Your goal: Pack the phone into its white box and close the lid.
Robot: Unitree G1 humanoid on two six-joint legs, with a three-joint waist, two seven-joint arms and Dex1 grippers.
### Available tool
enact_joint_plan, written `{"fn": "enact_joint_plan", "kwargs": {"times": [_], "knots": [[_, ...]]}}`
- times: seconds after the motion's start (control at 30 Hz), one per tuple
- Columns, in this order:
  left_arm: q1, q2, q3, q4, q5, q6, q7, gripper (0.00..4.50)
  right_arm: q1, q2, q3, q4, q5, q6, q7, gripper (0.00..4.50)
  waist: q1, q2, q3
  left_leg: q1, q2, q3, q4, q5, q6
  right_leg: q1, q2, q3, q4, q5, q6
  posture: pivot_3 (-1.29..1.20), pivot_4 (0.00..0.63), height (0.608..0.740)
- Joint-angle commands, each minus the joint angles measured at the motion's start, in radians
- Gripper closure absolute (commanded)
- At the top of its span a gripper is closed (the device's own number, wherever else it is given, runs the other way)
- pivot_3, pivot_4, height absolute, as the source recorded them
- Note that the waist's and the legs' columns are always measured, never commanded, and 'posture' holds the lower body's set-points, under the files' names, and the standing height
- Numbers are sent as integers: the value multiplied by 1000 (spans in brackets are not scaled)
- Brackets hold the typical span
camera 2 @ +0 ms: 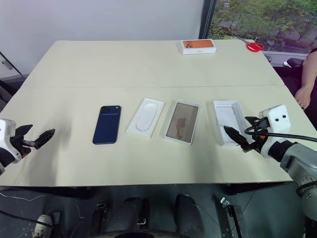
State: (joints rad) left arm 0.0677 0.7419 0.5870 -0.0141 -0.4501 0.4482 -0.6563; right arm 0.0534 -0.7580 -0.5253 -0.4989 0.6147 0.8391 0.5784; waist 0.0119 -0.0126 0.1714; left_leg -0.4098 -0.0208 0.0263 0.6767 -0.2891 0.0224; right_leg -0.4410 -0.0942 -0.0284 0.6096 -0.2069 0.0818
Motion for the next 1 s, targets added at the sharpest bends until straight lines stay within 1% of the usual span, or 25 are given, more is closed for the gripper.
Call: {"fn": "enact_joint_plan", "kwargs": {"times": [0.03, 0.3, 0.43, 0.47, 0.6, 0.67, 0.77, 0.87, 1.0], "knots": [[-8, 8, 25, -29, -13, -10, 3, 0, -8, -7, -17, -33, 17, -5, -5, 16, 0, 0, 0, 0, 0, 0, 0, 0, 0, 0, 0, 0, 0, 0, 0, 0, 150, 740], [-18, -6, 15, -57, -33, 8, 16, 0, -3, -19, -20, -45, 31, -4, 3, 16, 0, 0, 0, 0, 0, 0, 0, 0, 0, 0, 0, 0, 0, 0, 0, 0, 150, 740], [-50, -21, -24, -101, -50, 36, 28, 0, -18, -17, -5, -41, 37, -19, 15, 16, 1, 0, 0, 0, 0, 0, 0, 0, 0, 0, 0, 0, 0, 0, 0, 0, 150, 740], [-64, -31, -34, -119, -61, 51, 35, 0, -28, -17, 1, -36, 37, -22, 17, 16, 1, 0, 0, 0, 0, 0, 0, 0, 0, 0, 0, 0, 0, 0, 0, 0, 150, 740], [-126, -78, -139, -187, -73, 92, 41, 0, -102, -8, 69, -25, 25, -37, 8, 16, 0, 0, 0, 0, 0, 0, 1, 0, 0, 1, 0, 0, 0, 0, 0, 0, 150, 740], [-146, -95, -168, -204, -71, 108, 59, 0, -111, -5, 74, -22, 22, -42, 6, 16, 1, 0, 0, 0, 0, 0, 1, 0, 0, 1, 0, 0, 0, 0, 0, 0, 150, 740], [-288, -132, -274, -209, -89, 216, 103, 0, -174, 3, 163, -47, 11, -46, -7, 16, 3, -1, 0, 0, 0, 0, 1, 0, 1, 1, 1, 0, 1, 0, 0, 0, 150, 740], [-382, -169, -361, -225, -90, 340, 154, 0, -191, 21, 244, -85, -21, -58, -37, 16, 3, -1, 0, 0, 0, -1, 4, 0, 1, 2, 2, -1, 2, 0, 0, 0, 150, 740], [-493, -213, -422, -272, -130, 508, 216, 0, -200, 38, 313, -155, -42, -54, -73, 16, 0, -2, 1, 0, -1, 0, 4, 0, 1, 3, 3, -1, 2, 1, 3, 0, 150, 740]]}}
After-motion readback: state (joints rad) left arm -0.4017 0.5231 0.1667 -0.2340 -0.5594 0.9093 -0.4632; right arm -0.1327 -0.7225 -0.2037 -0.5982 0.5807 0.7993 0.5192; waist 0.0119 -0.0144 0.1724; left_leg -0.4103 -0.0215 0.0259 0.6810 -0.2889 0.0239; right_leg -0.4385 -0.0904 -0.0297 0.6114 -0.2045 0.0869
